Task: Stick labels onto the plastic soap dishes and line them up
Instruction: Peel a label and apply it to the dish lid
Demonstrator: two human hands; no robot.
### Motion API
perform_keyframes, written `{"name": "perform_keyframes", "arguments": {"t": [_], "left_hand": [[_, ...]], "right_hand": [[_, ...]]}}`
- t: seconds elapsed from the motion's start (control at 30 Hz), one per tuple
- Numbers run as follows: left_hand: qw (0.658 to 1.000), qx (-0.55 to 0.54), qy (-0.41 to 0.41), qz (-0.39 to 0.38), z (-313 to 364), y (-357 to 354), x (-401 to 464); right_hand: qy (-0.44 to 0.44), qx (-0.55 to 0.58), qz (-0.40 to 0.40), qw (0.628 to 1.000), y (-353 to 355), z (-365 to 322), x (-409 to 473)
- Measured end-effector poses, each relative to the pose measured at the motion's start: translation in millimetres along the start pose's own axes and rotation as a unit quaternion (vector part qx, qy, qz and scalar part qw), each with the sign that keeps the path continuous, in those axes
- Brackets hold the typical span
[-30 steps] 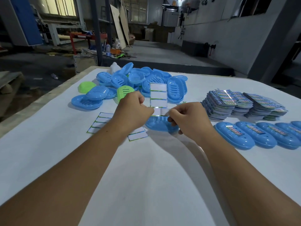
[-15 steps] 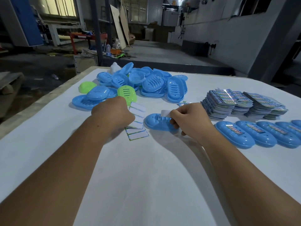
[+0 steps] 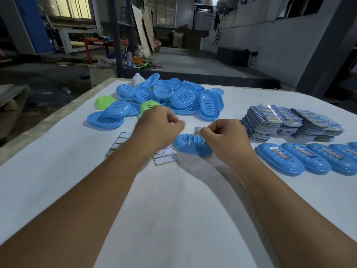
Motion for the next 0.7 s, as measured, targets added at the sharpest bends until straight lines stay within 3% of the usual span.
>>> {"name": "perform_keyframes", "arguments": {"t": [0.07,0.17,0.7], "left_hand": [[0.991,-0.123,-0.036,-0.025,12.8,-12.6,-7.7],[0.981,-0.18,-0.043,-0.056,17.1,-22.3,-11.9],[0.964,-0.25,0.021,-0.088,12.1,-22.3,-10.9]], "right_hand": [[0.013,-0.01,0.015,1.0,-0.5,-0.7,-0.4],[0.024,-0.004,0.023,0.999,0.1,-0.3,-0.2],[0.087,0.016,-0.018,0.996,-0.2,0.4,0.5]]}}
Point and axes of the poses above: each hand's wrist, its own x-axis towards the middle knuckle, its own y-axis out of the back of the hand, z = x × y, the point moved 1 cm from there along x, towards the middle knuckle, and after that the axes turned 2 degrees about y, right-handed, at the moved point
